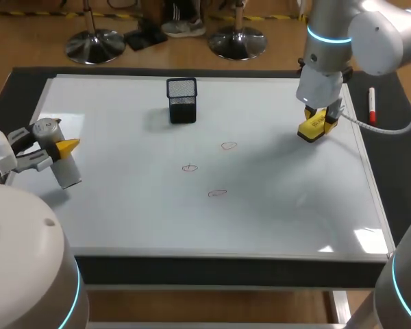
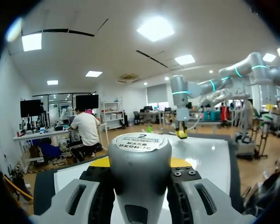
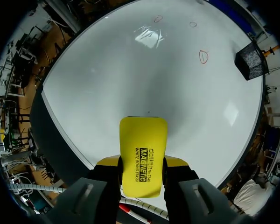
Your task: Pick up the inspection probe, press it on each red-marked spot on the whiteboard one by one, put down the probe, pick up the eraser, and wipe off all the red marks.
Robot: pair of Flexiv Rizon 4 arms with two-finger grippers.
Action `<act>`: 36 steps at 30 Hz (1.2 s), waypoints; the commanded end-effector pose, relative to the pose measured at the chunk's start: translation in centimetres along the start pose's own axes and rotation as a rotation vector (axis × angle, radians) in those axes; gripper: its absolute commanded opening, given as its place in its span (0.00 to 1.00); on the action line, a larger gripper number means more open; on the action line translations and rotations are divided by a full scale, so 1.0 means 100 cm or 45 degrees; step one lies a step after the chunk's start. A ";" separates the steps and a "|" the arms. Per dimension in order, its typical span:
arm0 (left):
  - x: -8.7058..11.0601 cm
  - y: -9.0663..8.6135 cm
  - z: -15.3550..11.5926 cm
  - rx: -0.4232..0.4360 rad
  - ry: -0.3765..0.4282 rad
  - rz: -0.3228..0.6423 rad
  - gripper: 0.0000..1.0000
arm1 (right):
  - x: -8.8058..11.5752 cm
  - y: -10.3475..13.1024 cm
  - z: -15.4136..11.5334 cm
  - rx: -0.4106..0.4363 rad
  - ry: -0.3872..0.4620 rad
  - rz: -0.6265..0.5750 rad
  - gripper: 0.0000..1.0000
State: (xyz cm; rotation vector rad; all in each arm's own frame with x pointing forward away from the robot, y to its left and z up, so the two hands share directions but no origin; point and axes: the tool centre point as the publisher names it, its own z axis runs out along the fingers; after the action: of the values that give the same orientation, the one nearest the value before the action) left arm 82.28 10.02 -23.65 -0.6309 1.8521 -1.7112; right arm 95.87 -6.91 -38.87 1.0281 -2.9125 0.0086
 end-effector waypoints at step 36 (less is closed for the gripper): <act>0.000 0.000 0.000 0.002 -0.001 0.001 0.00 | -0.088 0.268 -0.003 0.109 0.004 -0.845 0.00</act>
State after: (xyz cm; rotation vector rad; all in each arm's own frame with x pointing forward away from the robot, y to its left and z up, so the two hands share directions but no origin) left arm 82.32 10.02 -23.64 -0.6323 1.8514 -1.7104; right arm 85.58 17.60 -38.02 1.9488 -2.4653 0.0648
